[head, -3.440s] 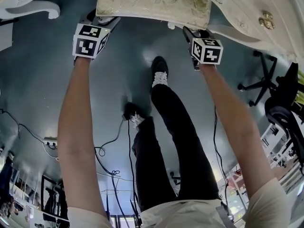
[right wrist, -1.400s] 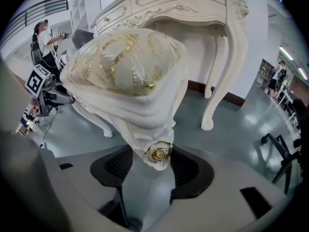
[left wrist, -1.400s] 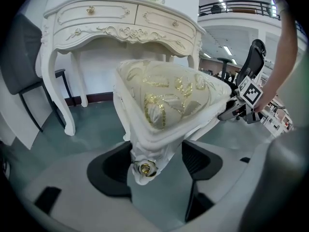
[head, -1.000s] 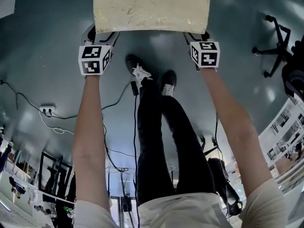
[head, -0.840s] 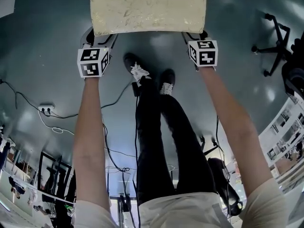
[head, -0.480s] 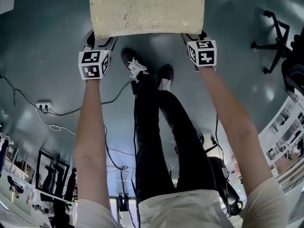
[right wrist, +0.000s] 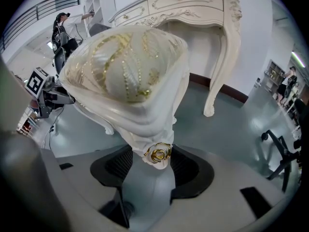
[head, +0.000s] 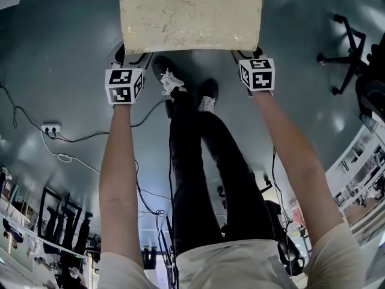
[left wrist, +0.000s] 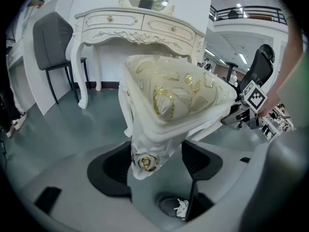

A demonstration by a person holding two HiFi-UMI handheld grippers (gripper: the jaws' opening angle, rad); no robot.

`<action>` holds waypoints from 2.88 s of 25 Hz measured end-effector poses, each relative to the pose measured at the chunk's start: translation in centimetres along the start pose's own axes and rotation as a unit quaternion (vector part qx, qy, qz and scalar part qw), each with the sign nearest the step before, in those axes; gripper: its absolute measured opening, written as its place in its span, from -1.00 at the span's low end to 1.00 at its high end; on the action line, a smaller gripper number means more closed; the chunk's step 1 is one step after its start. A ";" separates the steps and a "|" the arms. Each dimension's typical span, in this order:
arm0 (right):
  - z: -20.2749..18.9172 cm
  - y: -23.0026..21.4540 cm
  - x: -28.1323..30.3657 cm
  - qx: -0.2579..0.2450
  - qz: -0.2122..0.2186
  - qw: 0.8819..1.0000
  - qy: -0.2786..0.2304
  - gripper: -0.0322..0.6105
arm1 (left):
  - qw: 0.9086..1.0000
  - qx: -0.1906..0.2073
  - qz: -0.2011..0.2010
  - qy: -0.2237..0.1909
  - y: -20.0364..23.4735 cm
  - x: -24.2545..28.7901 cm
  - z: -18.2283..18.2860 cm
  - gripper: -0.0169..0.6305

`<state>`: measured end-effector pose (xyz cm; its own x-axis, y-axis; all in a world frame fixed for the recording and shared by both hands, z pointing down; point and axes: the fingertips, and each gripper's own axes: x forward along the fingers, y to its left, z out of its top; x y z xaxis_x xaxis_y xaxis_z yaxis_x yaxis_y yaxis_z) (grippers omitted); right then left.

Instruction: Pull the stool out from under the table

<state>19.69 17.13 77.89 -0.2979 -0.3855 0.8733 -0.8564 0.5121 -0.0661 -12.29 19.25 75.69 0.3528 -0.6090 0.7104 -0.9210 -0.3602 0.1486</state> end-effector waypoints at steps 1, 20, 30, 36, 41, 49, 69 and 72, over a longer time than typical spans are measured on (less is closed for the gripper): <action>-0.5 0.1 -0.2 -0.002 0.000 1.000 0.001 -0.05 | 1.000 -0.001 0.000 0.000 -0.4 -0.2 -0.4 0.09; -3.2 3.8 -9.1 0.044 0.007 0.995 0.090 -0.11 | 0.991 -0.054 -0.039 0.114 -6.2 -8.0 -2.5 0.09; -0.2 4.1 -18.7 0.034 0.022 0.996 0.080 -0.16 | 0.993 -0.060 -0.041 0.088 -10.8 -14.1 7.3 0.09; 3.6 3.3 -23.4 0.048 0.020 0.997 0.063 -0.16 | 0.994 -0.068 -0.040 0.070 -13.0 -17.4 12.8 0.09; 6.2 3.8 -27.2 0.063 0.028 0.997 0.034 -0.16 | 0.996 -0.079 -0.026 0.041 -15.4 -21.1 17.2 0.08; 12.9 9.0 -29.6 0.097 0.031 0.994 0.023 -0.16 | 0.998 -0.062 -0.017 0.025 -12.7 -26.2 22.3 0.06; 17.4 10.7 -41.4 0.112 0.046 0.988 -0.101 -0.16 | 0.989 -0.117 0.037 -0.086 -16.8 -35.7 29.2 0.06; 19.5 11.0 -42.1 0.083 0.055 0.986 -0.132 -0.16 | 0.988 -0.108 0.042 -0.099 -16.9 -35.7 30.1 0.06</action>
<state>14.62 23.99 30.92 -0.4732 -0.5316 0.7025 -0.8635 0.4377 -0.2505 -4.34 25.87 27.10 0.2792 -0.7644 0.5812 -0.9548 -0.1566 0.2527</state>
